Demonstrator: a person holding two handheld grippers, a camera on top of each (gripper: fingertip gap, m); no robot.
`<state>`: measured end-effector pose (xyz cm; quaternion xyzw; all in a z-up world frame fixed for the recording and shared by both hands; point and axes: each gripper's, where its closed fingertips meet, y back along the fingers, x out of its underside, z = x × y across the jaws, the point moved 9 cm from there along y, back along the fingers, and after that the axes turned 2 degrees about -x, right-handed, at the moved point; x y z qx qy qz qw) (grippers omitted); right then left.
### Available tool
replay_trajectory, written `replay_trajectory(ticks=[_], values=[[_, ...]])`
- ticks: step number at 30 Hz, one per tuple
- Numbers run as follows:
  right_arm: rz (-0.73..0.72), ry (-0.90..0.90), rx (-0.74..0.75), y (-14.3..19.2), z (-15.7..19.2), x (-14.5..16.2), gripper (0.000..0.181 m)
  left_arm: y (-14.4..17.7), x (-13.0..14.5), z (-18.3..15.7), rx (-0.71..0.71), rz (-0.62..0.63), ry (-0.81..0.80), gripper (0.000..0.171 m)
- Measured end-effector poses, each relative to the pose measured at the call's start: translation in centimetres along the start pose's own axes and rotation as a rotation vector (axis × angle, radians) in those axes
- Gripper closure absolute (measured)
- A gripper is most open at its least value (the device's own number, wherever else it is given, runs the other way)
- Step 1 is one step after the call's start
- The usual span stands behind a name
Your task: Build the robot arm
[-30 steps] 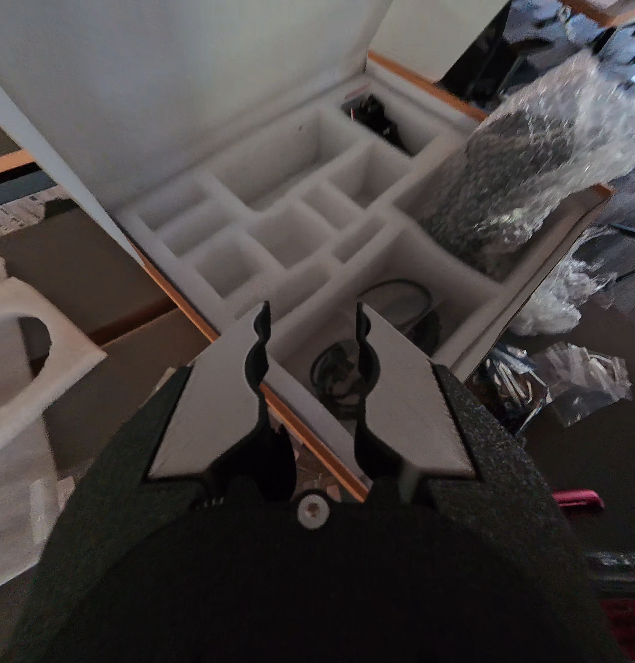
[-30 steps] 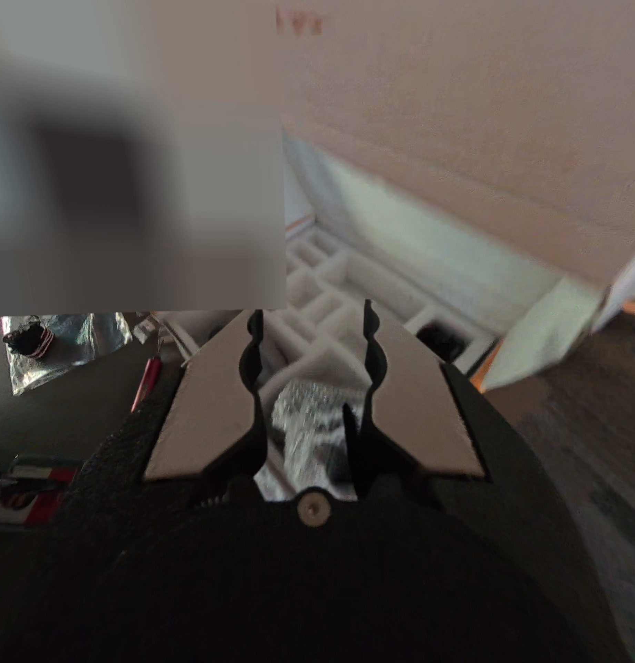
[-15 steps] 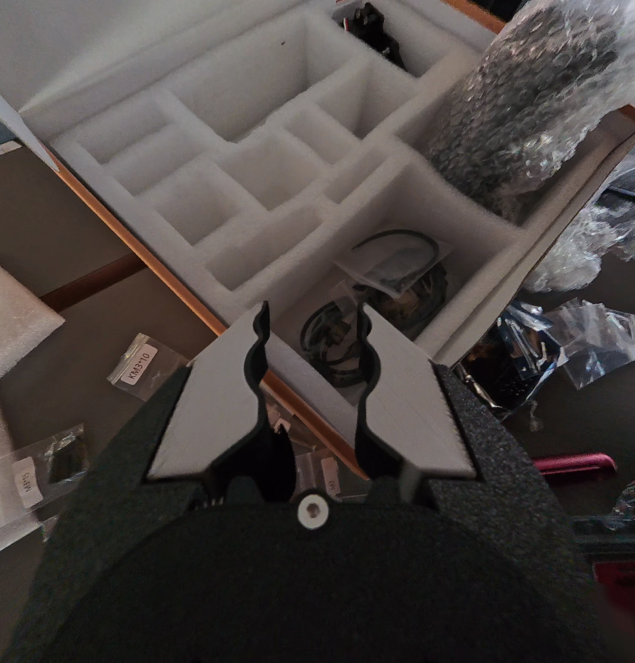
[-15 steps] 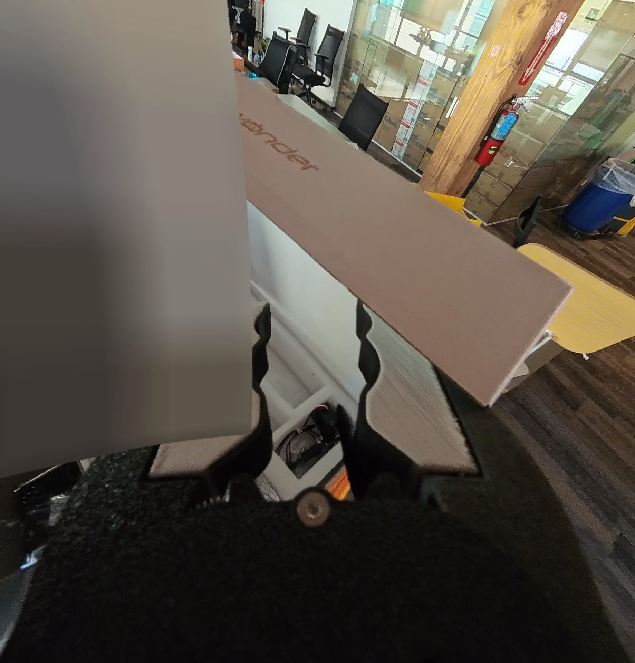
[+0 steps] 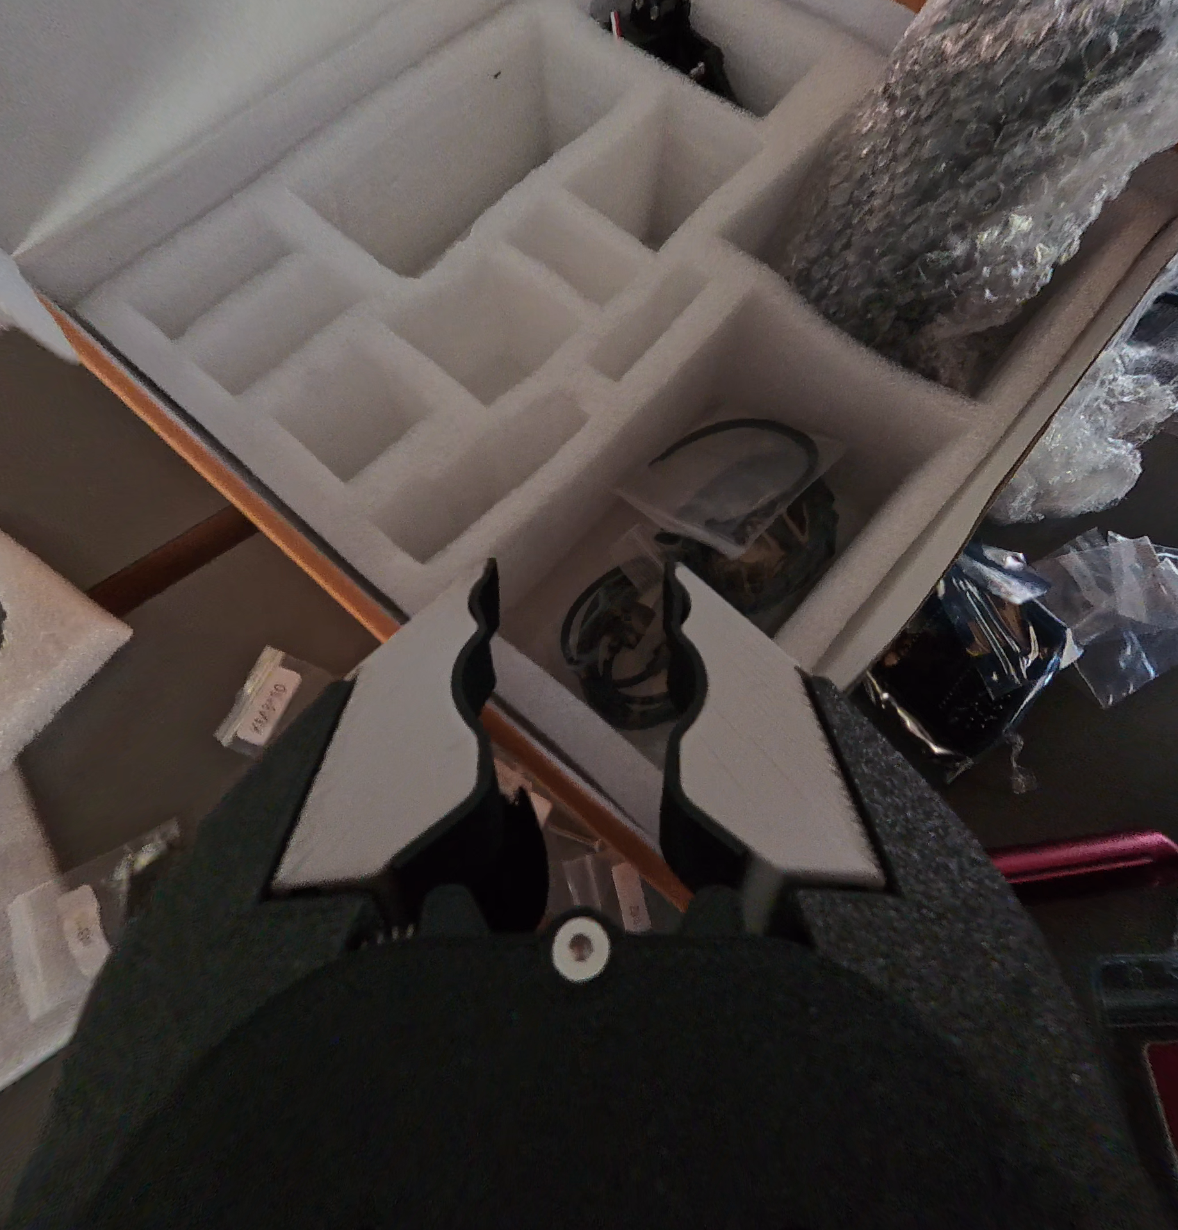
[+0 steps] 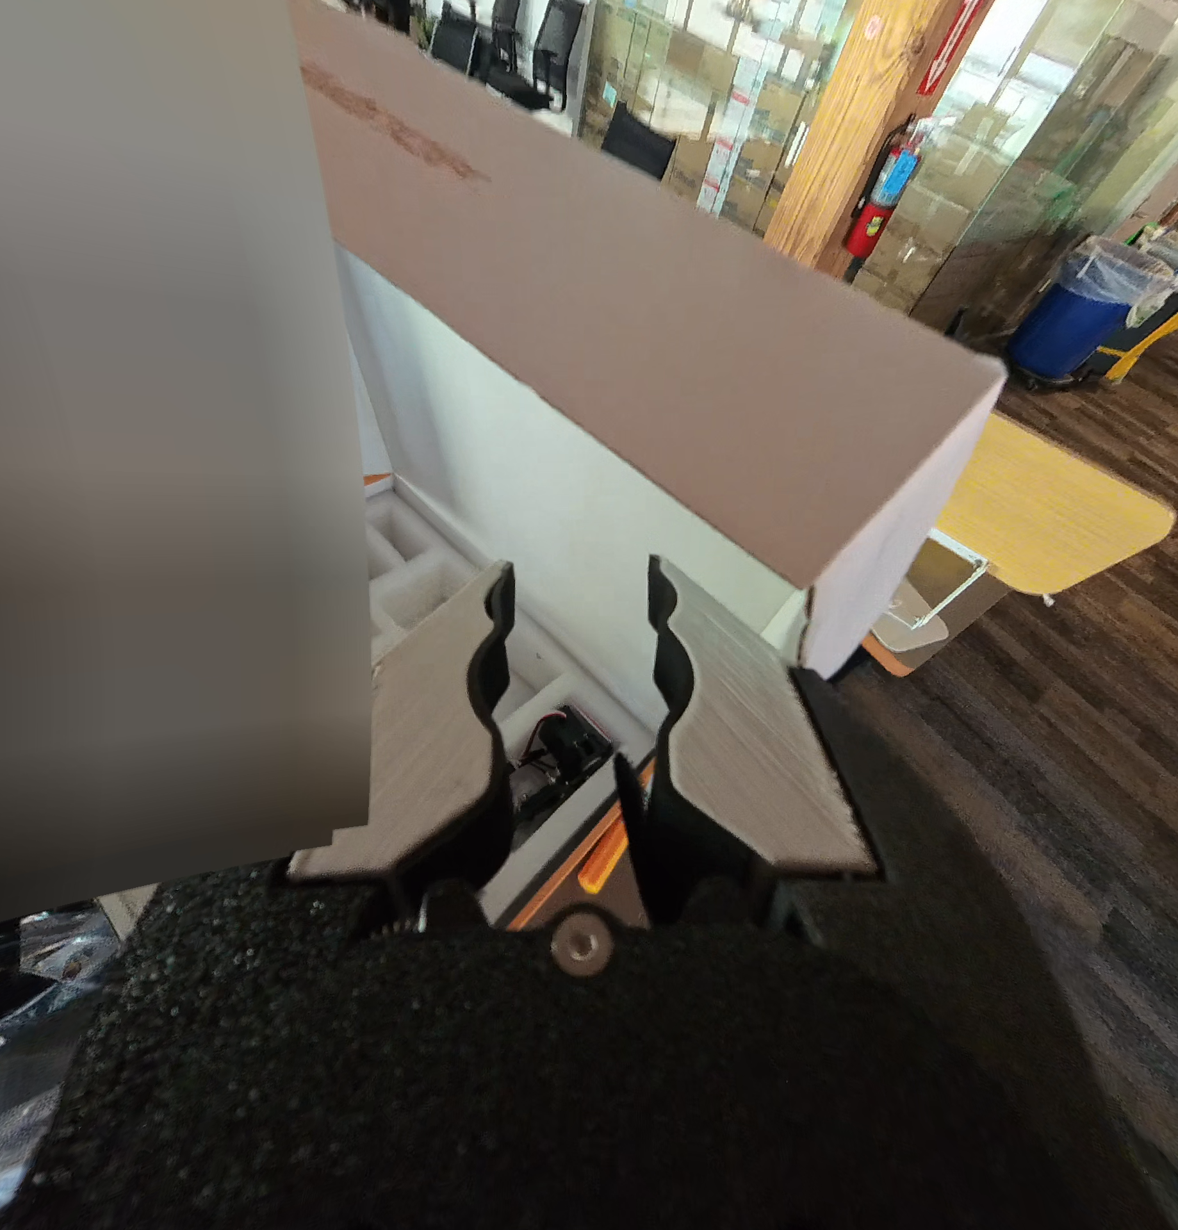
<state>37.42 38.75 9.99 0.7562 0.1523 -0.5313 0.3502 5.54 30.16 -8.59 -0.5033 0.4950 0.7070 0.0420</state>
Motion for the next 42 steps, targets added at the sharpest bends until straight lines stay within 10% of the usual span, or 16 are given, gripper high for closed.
replay_trajectory(ticks=[1, 6, 10, 19, 30, 42], values=[[0.018, -0.001, -0.005, -0.3, -0.2, 0.1, 0.141, -0.1, -0.8, 0.1, 0.001, -0.018, -0.013, 0.122], [0.041, 0.019, -0.013, -1.2, -1.8, -0.4, 0.143, -2.8, -10.4, -1.1, 0.2, -0.17, -0.034, 0.123], [0.048, -0.006, -0.048, -1.6, -2.9, -1.3, 0.146, -10.4, -17.4, -2.5, 0.228, -0.052, -0.342, 0.123], [0.076, -0.055, -0.07, -0.7, -3.3, -1.6, 0.146, -22.7, -20.2, -2.4, 0.298, 0.307, -0.739, 0.122], [0.109, -0.086, -0.079, -0.1, -2.9, -1.0, 0.147, -21.5, -21.4, -1.2, 0.223, 0.358, -0.811, 0.171], [0.174, -0.06, -0.233, -0.1, -0.3, -0.3, 0.145, -5.0, -22.2, -0.4, 0.595, -0.121, -0.475, 0.171]])
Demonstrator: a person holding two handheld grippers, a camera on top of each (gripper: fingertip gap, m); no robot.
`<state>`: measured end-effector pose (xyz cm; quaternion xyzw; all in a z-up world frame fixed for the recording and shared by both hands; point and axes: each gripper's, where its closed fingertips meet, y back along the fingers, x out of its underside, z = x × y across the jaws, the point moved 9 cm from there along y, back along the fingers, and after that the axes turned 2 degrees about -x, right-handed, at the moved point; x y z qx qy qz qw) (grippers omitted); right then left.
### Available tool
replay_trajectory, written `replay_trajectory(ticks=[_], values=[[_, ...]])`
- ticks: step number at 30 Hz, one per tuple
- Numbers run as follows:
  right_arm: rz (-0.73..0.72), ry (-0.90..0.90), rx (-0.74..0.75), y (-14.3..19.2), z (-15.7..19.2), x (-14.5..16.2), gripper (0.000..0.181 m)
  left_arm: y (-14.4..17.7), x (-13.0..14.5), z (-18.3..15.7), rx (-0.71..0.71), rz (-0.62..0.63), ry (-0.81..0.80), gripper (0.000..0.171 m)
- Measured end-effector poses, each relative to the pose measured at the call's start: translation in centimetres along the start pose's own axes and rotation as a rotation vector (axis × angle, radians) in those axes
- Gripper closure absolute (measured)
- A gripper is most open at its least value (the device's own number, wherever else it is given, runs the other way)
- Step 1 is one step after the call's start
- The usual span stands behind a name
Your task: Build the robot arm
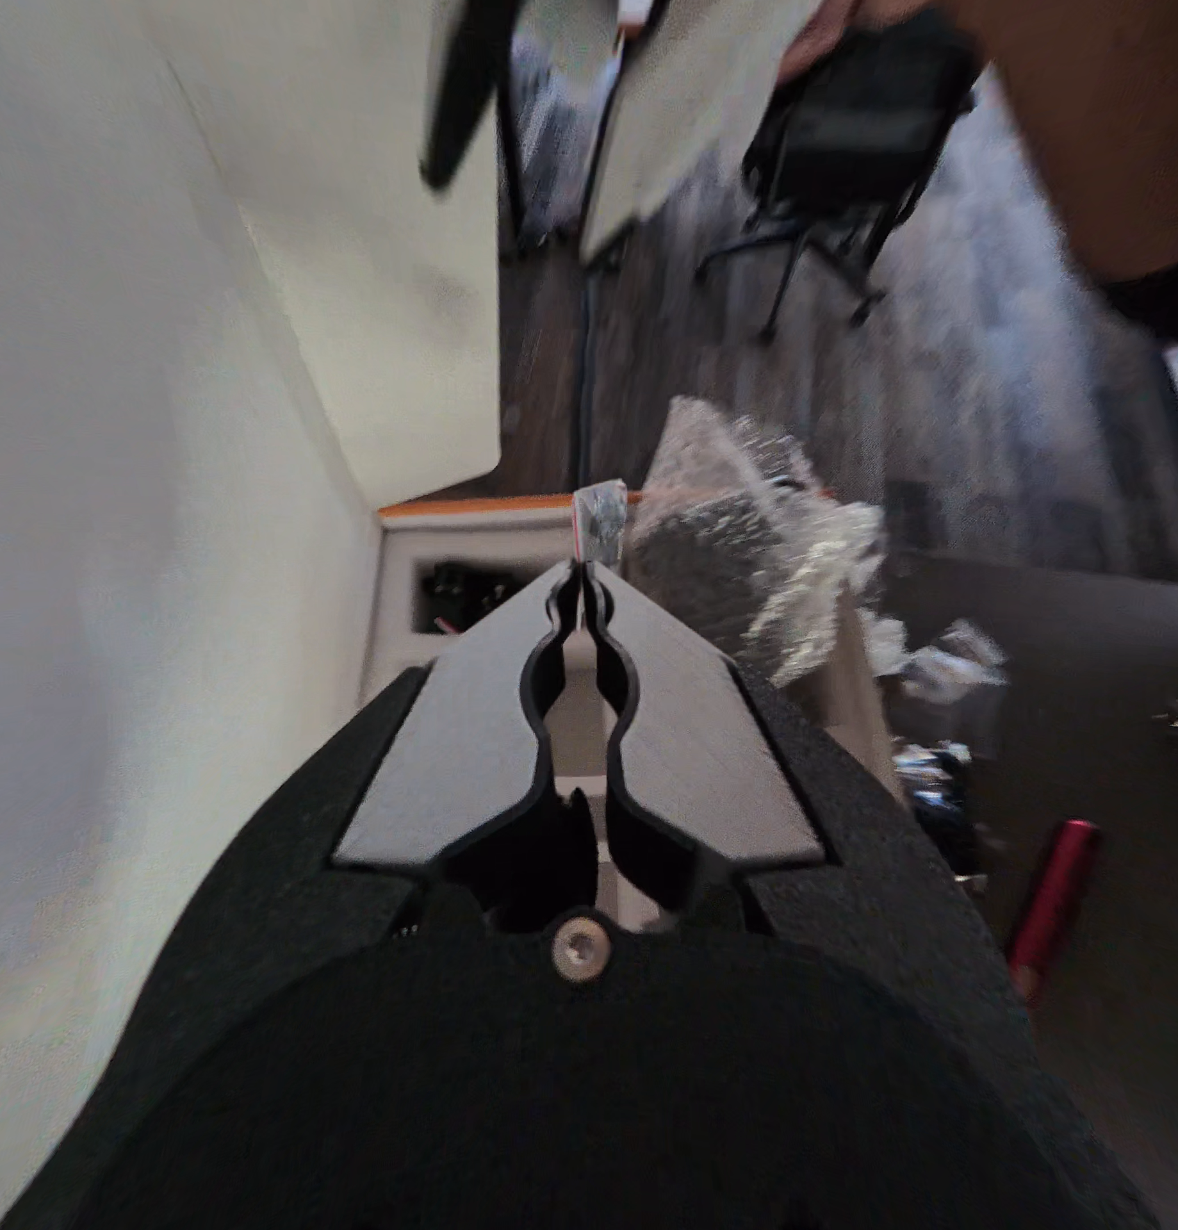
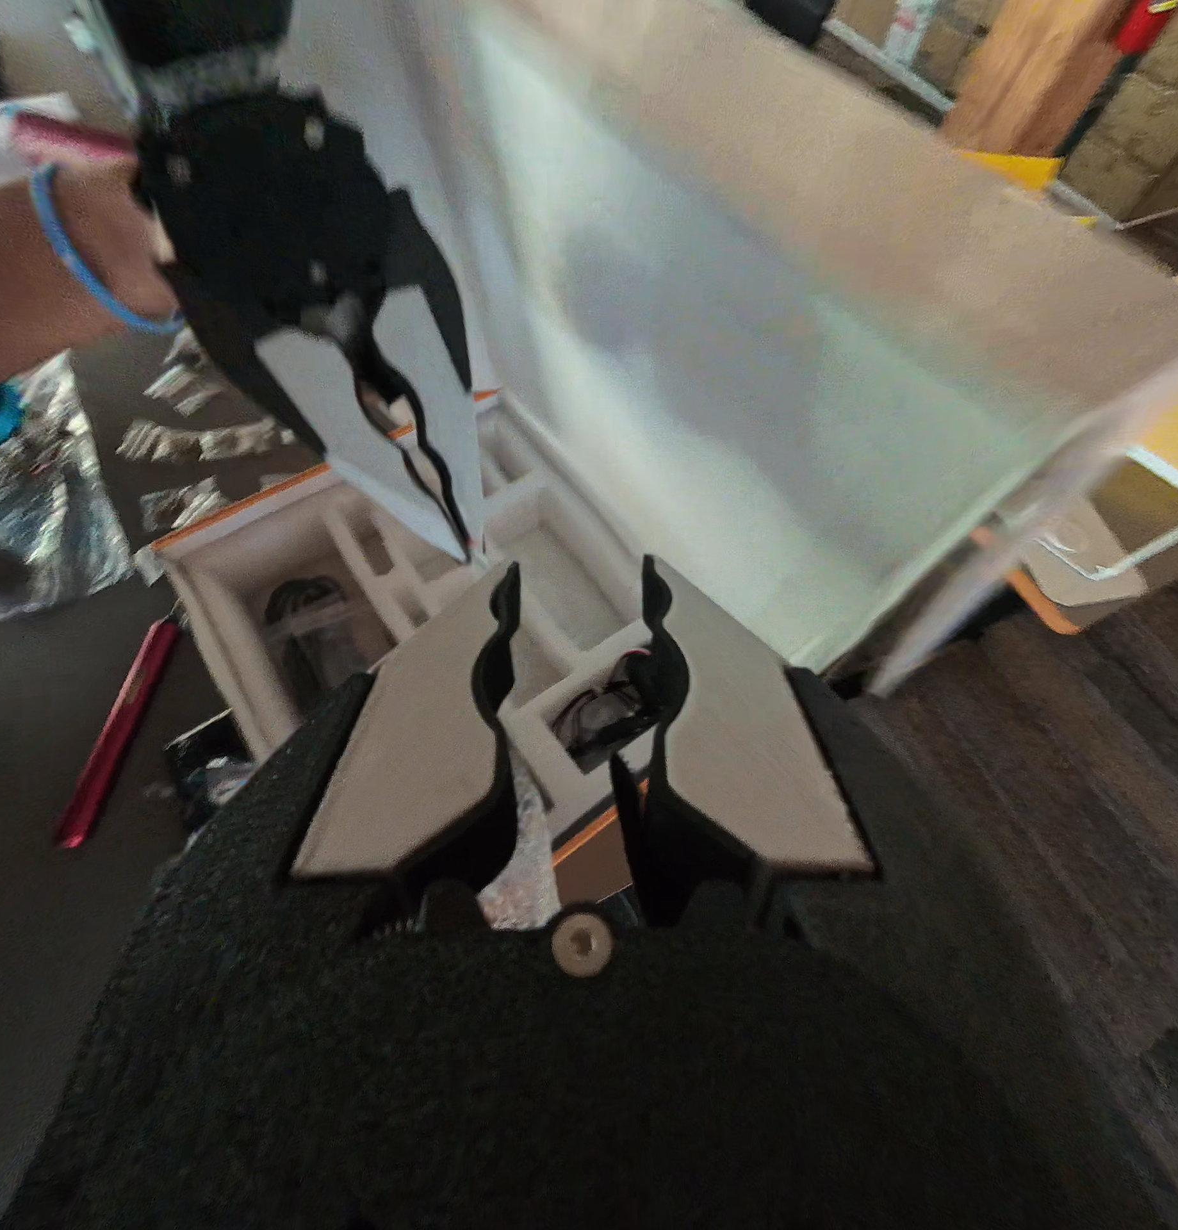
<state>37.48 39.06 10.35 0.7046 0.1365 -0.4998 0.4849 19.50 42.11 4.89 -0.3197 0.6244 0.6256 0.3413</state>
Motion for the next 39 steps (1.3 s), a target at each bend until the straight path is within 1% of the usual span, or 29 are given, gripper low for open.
replay_trajectory(ticks=[3, 6, 8, 9, 10, 11, 14, 17, 22, 23, 24, 25, 28, 29, 31, 32, 33, 35, 36, 39], values=[[0.048, 0.019, -0.184, -0.5, 2.0, 0.0, 0.142, 2.9, -0.9, -2.3, 0.052, -0.143, 0.02, 0.171], [0.053, 0.033, -0.318, -0.8, 4.3, -0.5, 0.141, 5.0, -1.5, -3.6, 0.052, -0.234, 0.048, 0.171], [0.051, 0.039, -0.362, -1.0, 5.6, -0.9, 0.146, 6.1, -1.9, -4.5, 0.078, -0.307, 0.067, 0.171], [0.045, 0.043, -0.374, -1.0, 6.1, -1.1, 0.152, 6.4, -2.0, -4.8, 0.087, -0.32, 0.077, 0.171], [0.029, 0.044, -0.405, -1.0, 6.6, -1.4, 0.166, 6.7, -2.0, -5.0, 0.073, -0.323, 0.083, 0.171], [0.004, 0.039, -0.436, -0.9, 7.1, -1.6, 0.175, 7.0, -2.0, -5.2, 0.068, -0.331, 0.087, 0.171], [-0.07, -0.018, -0.492, -0.6, 8.3, -1.9, 0.175, 8.4, -1.9, -6.3, 0.086, -0.414, 0.122, 0.171], [-0.166, -0.082, -0.565, -0.3, 9.8, -1.8, 0.175, 9.6, -1.2, -8.1, 0.113, -0.485, 0.152, 0.171], [-0.201, -0.202, -0.627, -1.1, 12.4, -1.4, 0.175, 10.9, 0.9, -11.0, 0.163, -0.541, 0.246, 0.171], [-0.197, -0.212, -0.616, -1.2, 13.0, -1.3, 0.17, 11.3, 1.5, -11.8, 0.167, -0.546, 0.27, 0.171], [-0.181, -0.208, -0.589, -1.2, 13.7, -1.1, 0.162, 11.7, 2.2, -12.8, 0.161, -0.554, 0.279, 0.171], [-0.166, -0.202, -0.56, -1.1, 14.4, -0.9, 0.159, 12.2, 3.1, -13.9, 0.145, -0.557, 0.284, 0.171], [-0.15, -0.22, -0.467, -0.7, 16.7, 0.5, 0.159, 13.7, 6.7, -17.0, 0.122, -0.568, 0.362, 0.171], [-0.15, -0.244, -0.43, -0.6, 17.5, 1.0, 0.159, 14.4, 7.9, -18.0, 0.128, -0.591, 0.401, 0.171], [-0.184, -0.319, -0.38, -0.7, 19.7, 1.9, 0.157, 16.3, 10.0, -20.1, 0.194, -0.706, 0.508, 0.171], [-0.216, -0.377, -0.366, -1.1, 21.1, 2.2, 0.151, 17.2, 10.7, -21.2, 0.241, -0.77, 0.552, 0.171], [-0.257, -0.423, -0.386, -1.9, 23.0, 2.4, 0.141, 18.0, 11.3, -22.3, 0.27, -0.819, 0.572, 0.171], [-0.31, -0.483, -0.547, -4.1, 27.7, 2.8, 0.13, 19.5, 12.0, -24.3, 0.31, -0.889, 0.589, 0.171], [-0.349, -0.532, -0.645, -5.5, 29.7, 2.9, 0.13, 20.3, 12.1, -25.3, 0.345, -0.918, 0.588, 0.171], [-0.505, -0.713, -0.965, -9.4, 34.4, 2.6, 0.12, 22.4, 11.7, -27.7, 0.411, -0.977, 0.555, 0.171]])
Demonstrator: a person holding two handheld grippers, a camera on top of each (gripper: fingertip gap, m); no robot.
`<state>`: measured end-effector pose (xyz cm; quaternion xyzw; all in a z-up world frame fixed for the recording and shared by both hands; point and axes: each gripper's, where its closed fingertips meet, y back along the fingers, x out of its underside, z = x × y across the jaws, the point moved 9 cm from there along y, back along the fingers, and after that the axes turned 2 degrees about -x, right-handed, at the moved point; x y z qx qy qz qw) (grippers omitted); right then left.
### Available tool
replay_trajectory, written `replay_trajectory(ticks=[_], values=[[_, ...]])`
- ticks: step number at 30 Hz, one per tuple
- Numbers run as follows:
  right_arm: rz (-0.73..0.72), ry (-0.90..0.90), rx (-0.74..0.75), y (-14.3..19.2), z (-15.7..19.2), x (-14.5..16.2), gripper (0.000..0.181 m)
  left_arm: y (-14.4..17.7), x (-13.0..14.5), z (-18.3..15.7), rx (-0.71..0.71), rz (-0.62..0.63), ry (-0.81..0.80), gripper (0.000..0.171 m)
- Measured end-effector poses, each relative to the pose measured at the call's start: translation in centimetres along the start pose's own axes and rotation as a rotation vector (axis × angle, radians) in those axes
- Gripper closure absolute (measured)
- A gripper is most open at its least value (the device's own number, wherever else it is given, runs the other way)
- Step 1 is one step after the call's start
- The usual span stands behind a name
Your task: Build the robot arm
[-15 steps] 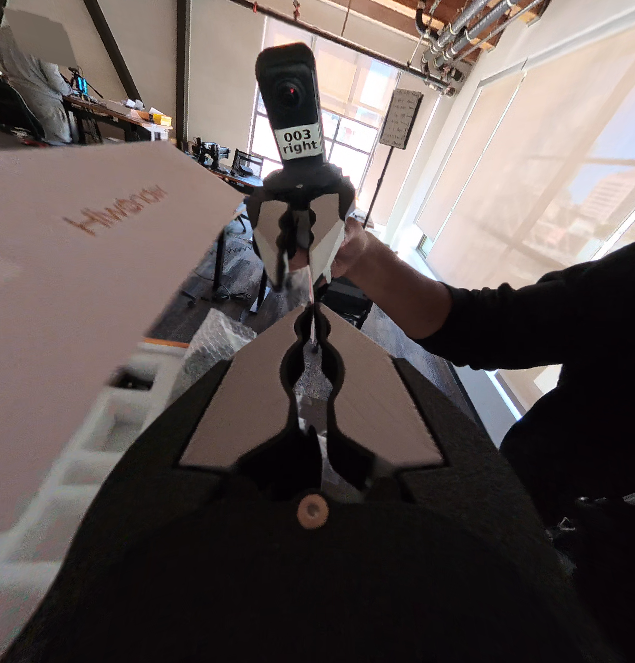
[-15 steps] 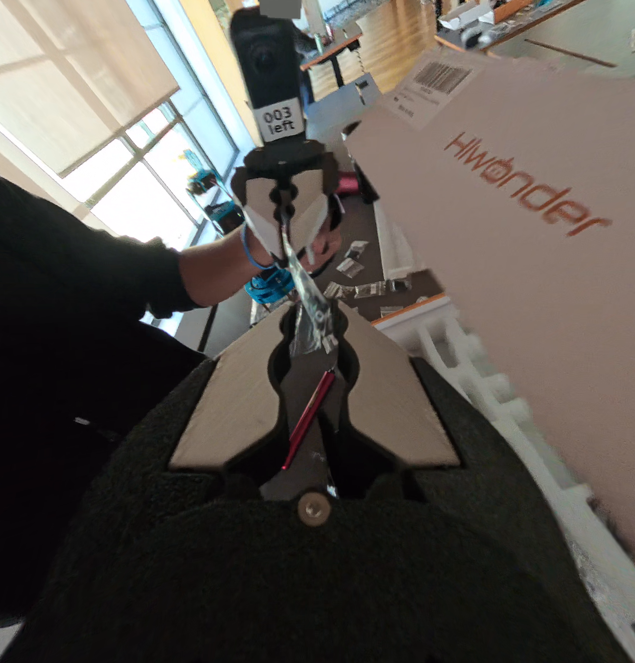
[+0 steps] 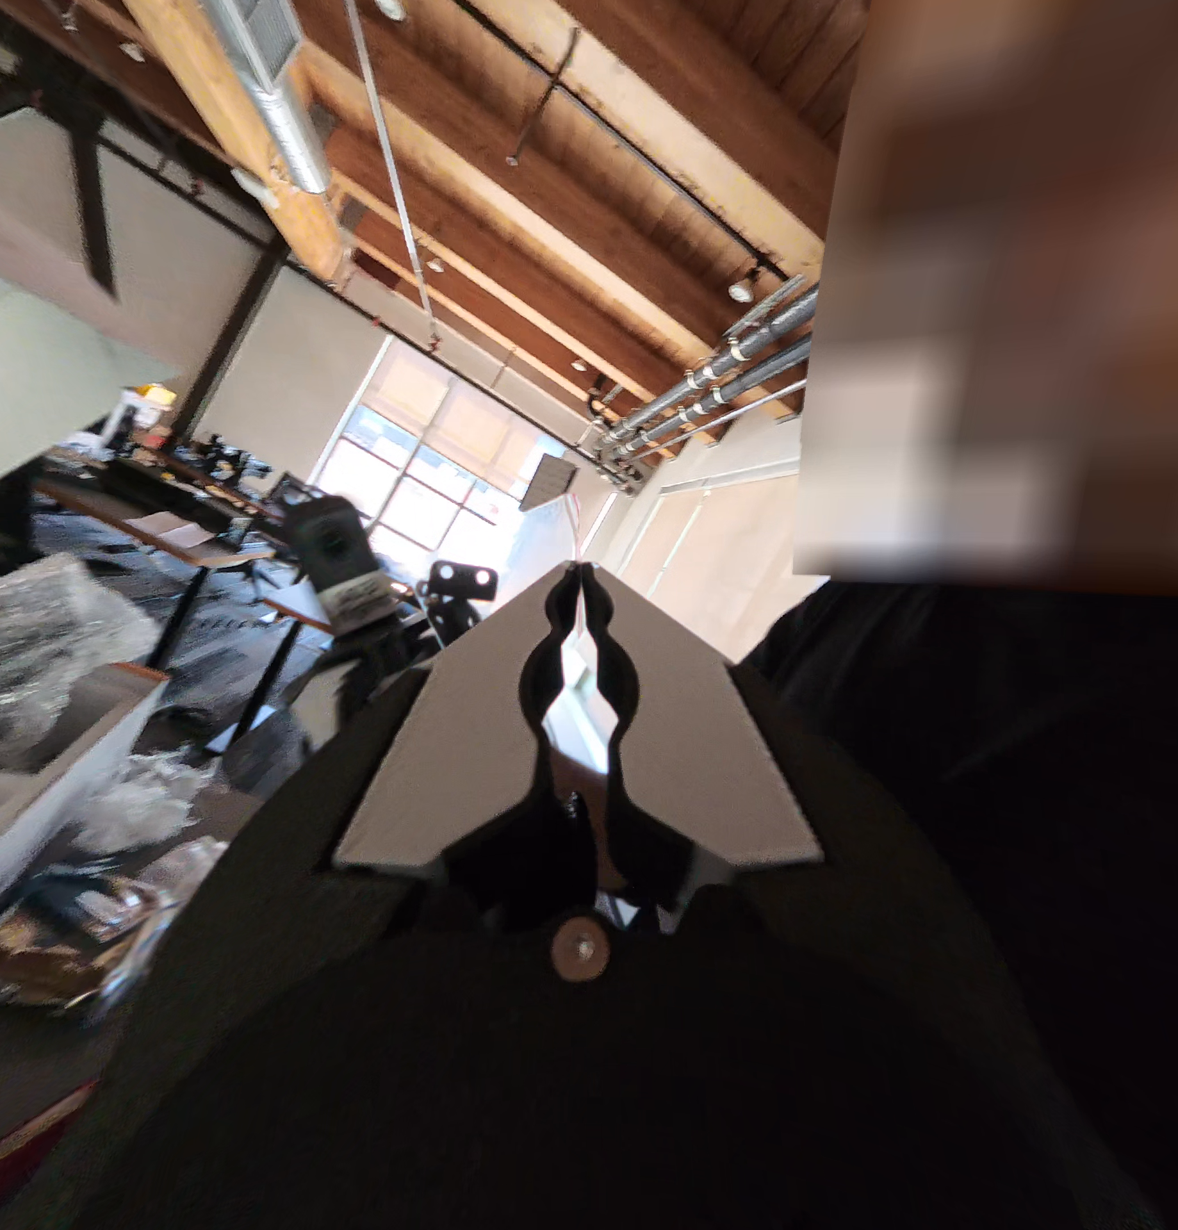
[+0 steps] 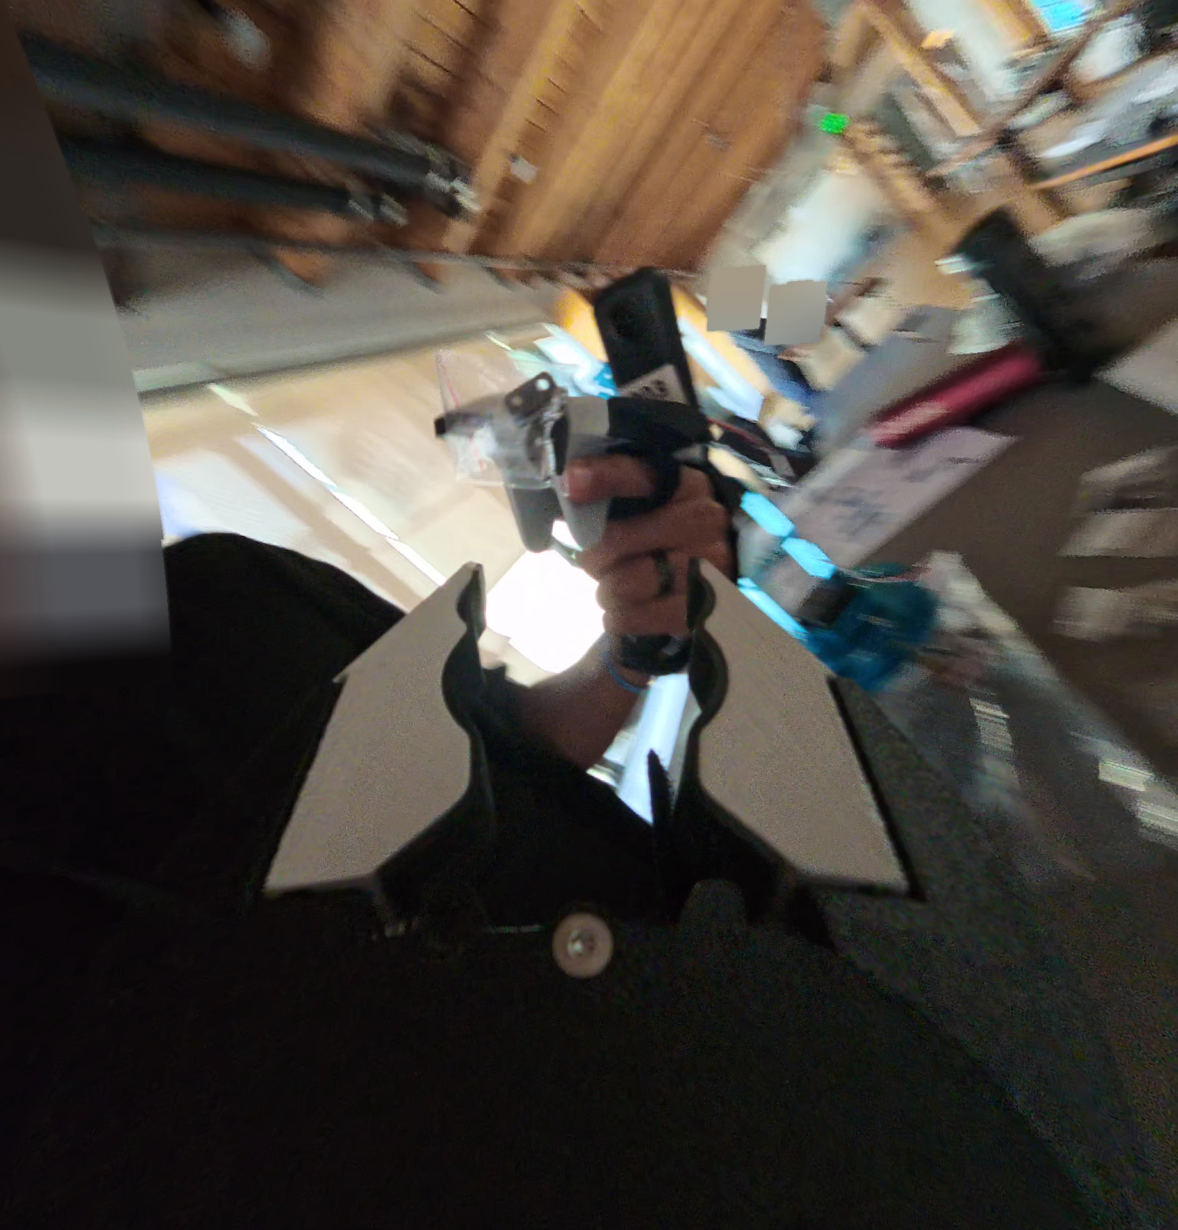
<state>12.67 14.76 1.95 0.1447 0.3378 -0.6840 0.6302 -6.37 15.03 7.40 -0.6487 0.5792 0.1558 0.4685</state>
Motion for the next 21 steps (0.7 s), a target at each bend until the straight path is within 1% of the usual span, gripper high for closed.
replay_trajectory(ticks=[2, 3, 4, 5, 6, 7, 9, 11, 14, 16, 18, 20, 21], values=[[-0.046, -0.095, -0.189, -2.6, -0.2, 1.1, 0.116, 0.3, -0.1, -1.8, 0.059, 0.002, 0.008, 0.171], [-0.074, -0.106, -0.279, -3.6, 0.1, 1.3, 0.118, 0.5, -0.1, -2.6, 0.073, 0.007, 0.009, 0.171], [-0.105, -0.117, -0.343, -4.2, 0.4, 1.2, 0.121, 0.8, -0.1, -3.0, 0.056, 0.017, 0.002, 0.171], [-0.117, -0.115, -0.396, -4.7, 0.8, 1.0, 0.128, 1.1, 0.0, -3.2, 0.032, 0.032, 0.003, 0.171], [-0.127, -0.091, -0.44, -4.9, 1.4, 0.9, 0.14, 1.3, 0.2, -3.2, 0.001, 0.051, 0.01, 0.171], [-0.133, -0.058, -0.432, -5.0, 1.8, 0.9, 0.151, 1.7, 0.4, -3.2, -0.034, 0.06, 0.008, 0.171], [-0.121, -0.003, -0.386, -5.2, 2.3, 1.1, 0.157, 2.0, 1.0, -3.7, -0.072, 0.096, -0.005, 0.171], [-0.113, 0.009, -0.382, -5.1, 2.8, 1.3, 0.17, 2.0, 1.5, -4.0, -0.112, 0.116, -0.021, 0.171], [-0.121, 0.036, -0.327, -4.2, 3.4, 1.8, 0.171, 1.6, 2.0, -4.4, -0.13, 0.13, -0.03, 0.171], [-0.136, 0.031, -0.301, -3.0, 3.6, 2.1, 0.167, 1.4, 2.2, -4.3, -0.16, 0.144, -0.05, 0.171], [-0.151, 0.039, -0.247, -1.7, 3.7, 2.6, 0.168, 1.3, 2.1, -4.0, -0.198, 0.149, -0.067, 0.171], [-0.168, 0.039, -0.215, -0.6, 3.9, 3.1, 0.169, 1.1, 2.2, -4.0, -0.19, 0.155, -0.066, 0.171], [-0.171, 0.043, -0.2, -0.2, 3.9, 3.4, 0.172, 0.9, 2.3, -3.9, -0.188, 0.161, -0.062, 0.171]])
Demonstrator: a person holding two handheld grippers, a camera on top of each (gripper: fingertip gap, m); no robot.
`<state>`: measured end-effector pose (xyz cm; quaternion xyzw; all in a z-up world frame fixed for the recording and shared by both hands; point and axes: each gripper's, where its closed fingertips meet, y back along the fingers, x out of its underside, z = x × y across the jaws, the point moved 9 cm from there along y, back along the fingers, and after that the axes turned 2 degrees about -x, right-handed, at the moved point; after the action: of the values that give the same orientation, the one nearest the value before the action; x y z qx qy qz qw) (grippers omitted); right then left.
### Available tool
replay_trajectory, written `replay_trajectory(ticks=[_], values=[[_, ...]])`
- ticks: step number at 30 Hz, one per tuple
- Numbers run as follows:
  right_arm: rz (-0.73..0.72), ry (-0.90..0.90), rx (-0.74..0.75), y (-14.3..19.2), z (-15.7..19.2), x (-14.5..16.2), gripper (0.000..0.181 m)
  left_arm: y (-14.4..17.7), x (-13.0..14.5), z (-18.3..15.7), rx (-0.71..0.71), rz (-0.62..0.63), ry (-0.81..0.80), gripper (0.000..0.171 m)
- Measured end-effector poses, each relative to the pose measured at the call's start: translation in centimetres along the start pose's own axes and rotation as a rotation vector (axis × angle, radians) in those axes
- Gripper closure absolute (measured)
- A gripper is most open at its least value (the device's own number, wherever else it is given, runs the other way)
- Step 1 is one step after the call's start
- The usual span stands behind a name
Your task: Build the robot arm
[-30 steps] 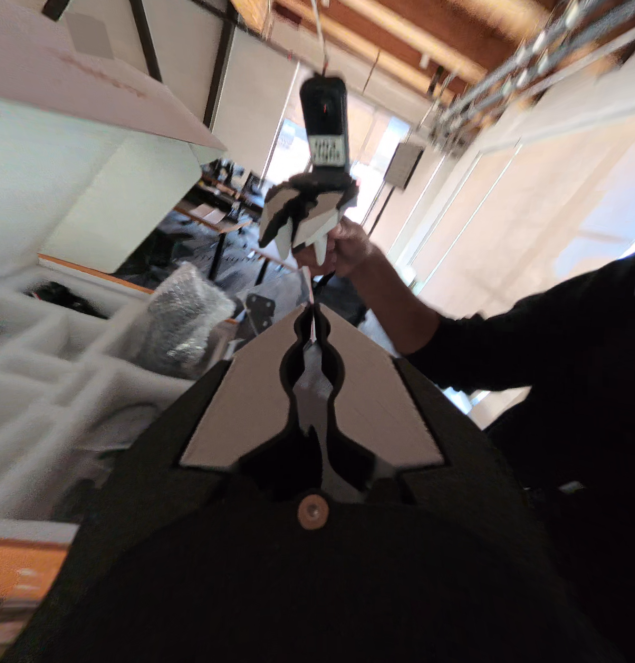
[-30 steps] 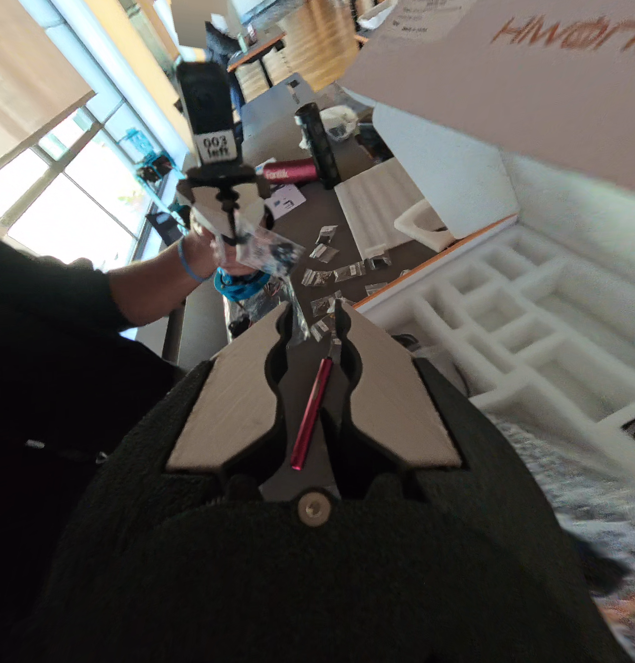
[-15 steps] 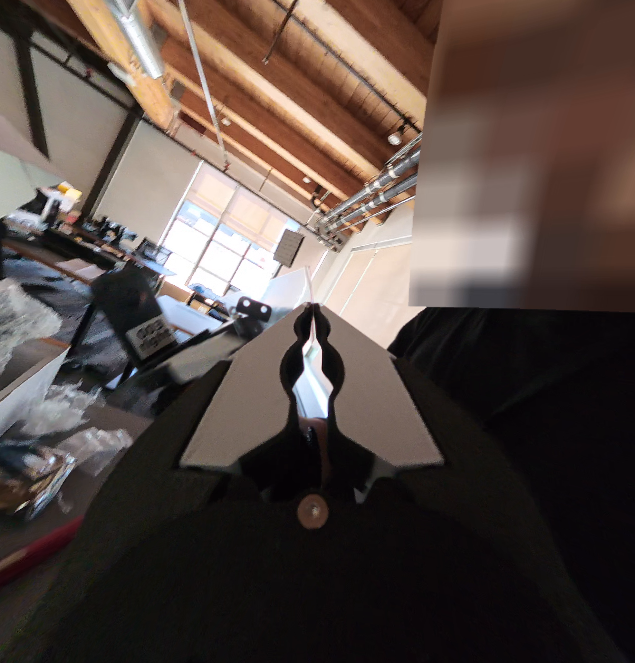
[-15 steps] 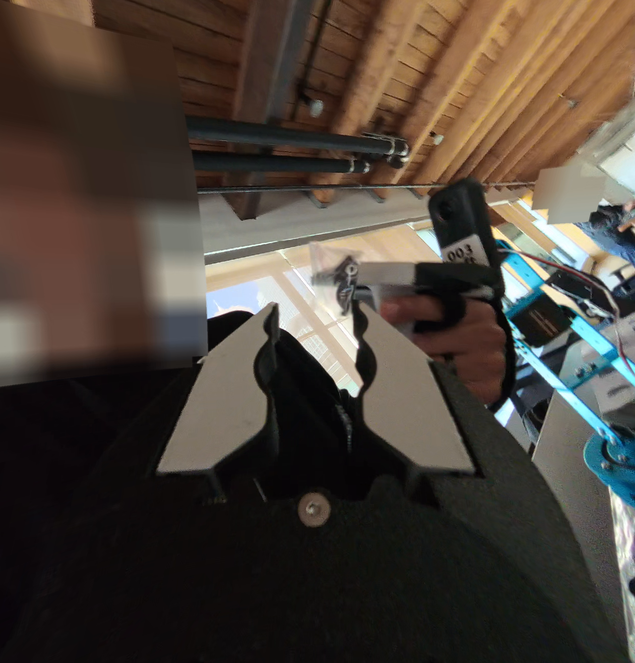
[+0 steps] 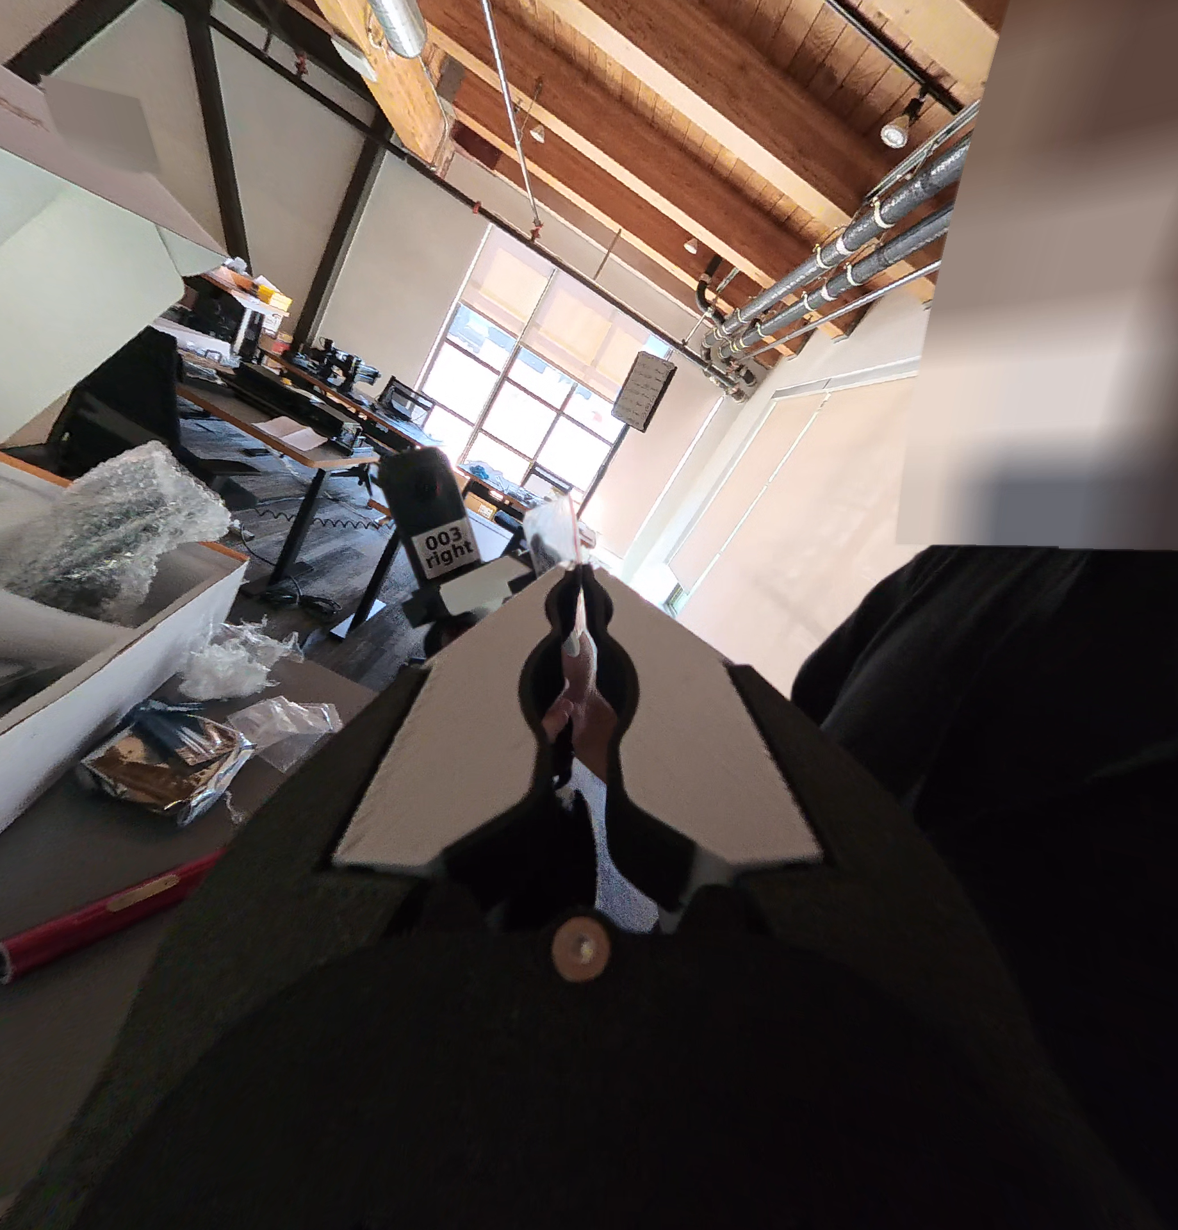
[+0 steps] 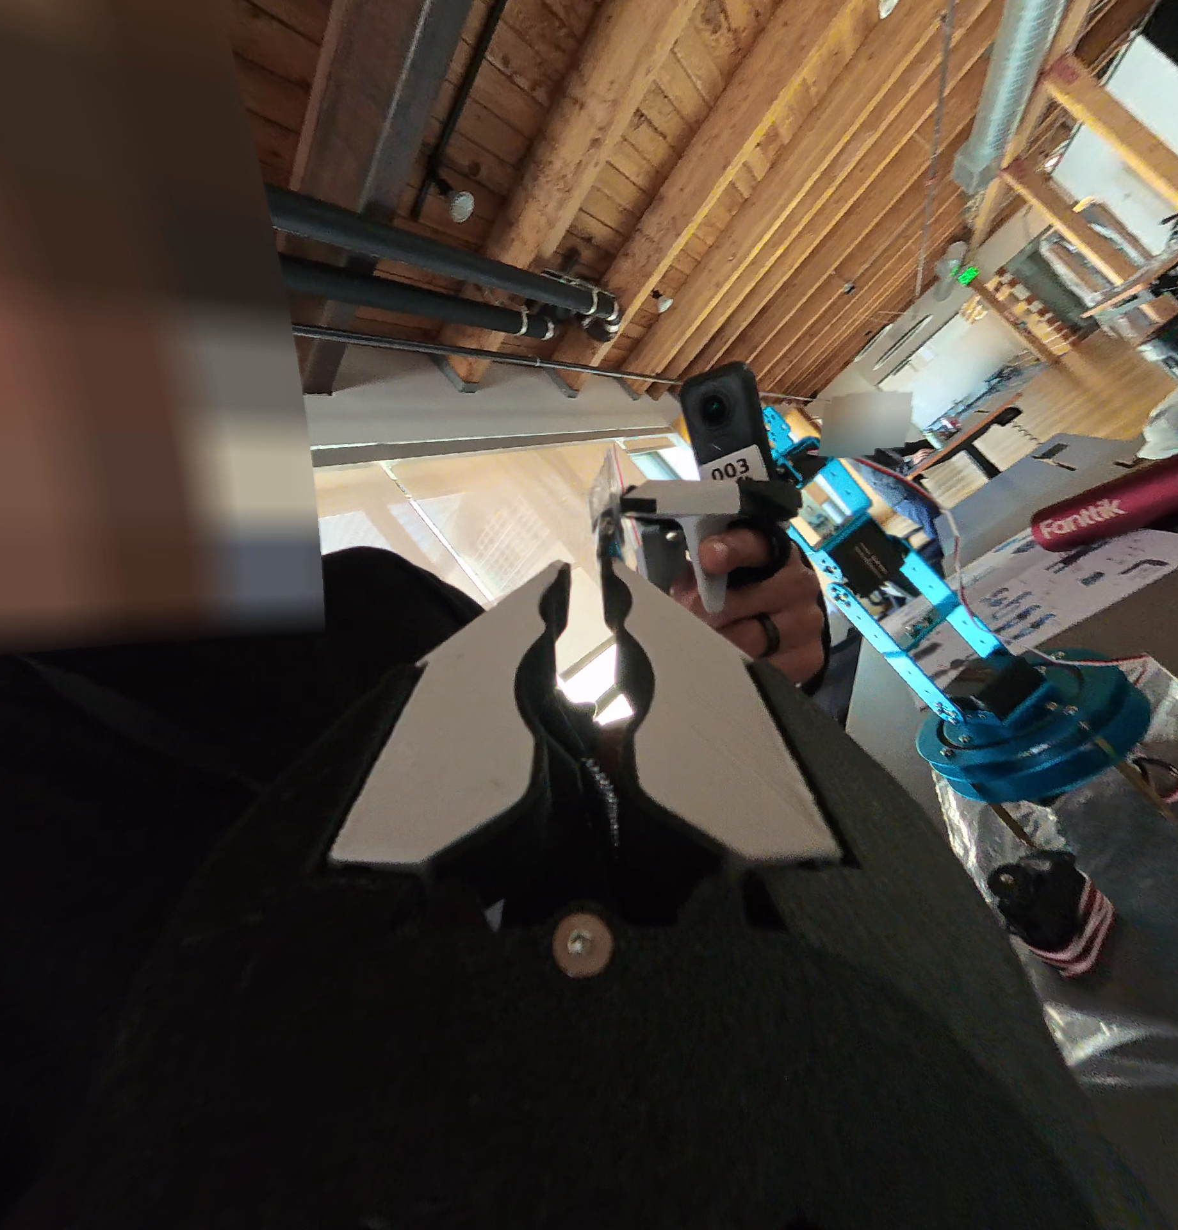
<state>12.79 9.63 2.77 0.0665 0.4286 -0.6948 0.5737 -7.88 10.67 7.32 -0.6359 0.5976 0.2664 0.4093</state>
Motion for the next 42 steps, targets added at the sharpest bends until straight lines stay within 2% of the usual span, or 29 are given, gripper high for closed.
replay_trajectory(ticks=[5, 9, 10, 12, 13, 14, 15, 17, 18, 19, 20, 23, 26, 30, 32, 35, 36, 39, 42], values=[[-0.002, 0.03, 0.056, 0.9, 0.2, 0.4, 0.171, -0.9, 0.6, 0.4, 0.006, 0.035, -0.006, 0.171], [0.068, 0.082, 0.241, 1.8, -1.2, 1.0, 0.165, -1.7, 2.0, 1.3, -0.065, 0.117, -0.035, 0.171], [0.086, 0.088, 0.295, 2.1, -1.7, 1.2, 0.161, -1.9, 2.4, 1.5, -0.08, 0.137, -0.032, 0.171], [0.11, 0.073, 0.365, 2.5, -2.9, 1.8, 0.137, -2.1, 2.9, 1.6, -0.075, 0.143, -0.02, 0.171], [0.111, 0.057, 0.376, 2.6, -3.5, 2.1, 0.121, -2.2, 3.1, 1.5, -0.069, 0.146, -0.02, 0.171], [0.111, 0.039, 0.35, 2.6, -3.9, 2.5, 0.113, -2.3, 3.3, 1.5, -0.073, 0.152, -0.025, 0.171], [0.114, 0.003, 0.26, 2.3, -3.9, 3.0, 0.114, -2.3, 3.5, 1.5, -0.084, 0.161, -0.034, 0.171], [0.111, -0.083, 0.048, 1.7, -3.4, 3.7, 0.136, -2.2, 4.0, 1.9, -0.118, 0.183, -0.043, 0.171], [0.118, -0.079, 0.06, 1.8, -3.6, 4.0, 0.151, -2.1, 4.3, 2.2, -0.134, 0.189, -0.038, 0.171], [0.127, -0.042, 0.109, 2.1, -3.8, 4.2, 0.176, -1.9, 4.7, 2.5, -0.157, 0.198, -0.033, 0.171], [0.131, -0.015, 0.158, 2.5, -4.0, 4.4, 0.181, -1.7, 5.2, 2.8, -0.194, 0.206, -0.037, 0.171], [0.156, -0.031, 0.301, 4.0, -4.7, 5.0, 0.181, -0.5, 7.5, 3.5, -0.353, 0.255, -0.061, 0.171], [0.259, -0.053, 0.487, 5.3, -6.1, 6.3, 0.181, 1.2, 10.6, 3.7, -0.52, 0.277, -0.065, 0.171], [0.391, -0.067, 0.603, 5.2, -8.0, 8.2, 0.181, 3.4, 13.9, 3.5, -0.651, 0.267, -0.049, 0.171], [0.503, -0.007, 0.608, 4.2, -8.3, 9.3, 0.177, 3.5, 15.0, 3.3, -0.629, 0.331, -0.06, 0.171], [0.594, 0.055, 0.53, 2.2, -7.8, 11.0, 0.12, 3.1, 15.2, 2.3, -0.521, 0.384, -0.108, 0.171], [0.606, 0.071, 0.512, 1.6, -7.7, 11.5, 0.112, 3.3, 15.3, 2.0, -0.481, 0.408, -0.119, 0.171], [0.661, 0.178, 0.544, -0.2, -7.8, 12.9, 0.117, 5.3, 15.5, 1.3, -0.443, 0.512, -0.195, 0.171], [0.696, 0.233, 0.57, -3.5, -8.3, 14.7, 0.121, 8.5, 16.0, -0.1, -0.355, 0.62, -0.267, 0.171]])
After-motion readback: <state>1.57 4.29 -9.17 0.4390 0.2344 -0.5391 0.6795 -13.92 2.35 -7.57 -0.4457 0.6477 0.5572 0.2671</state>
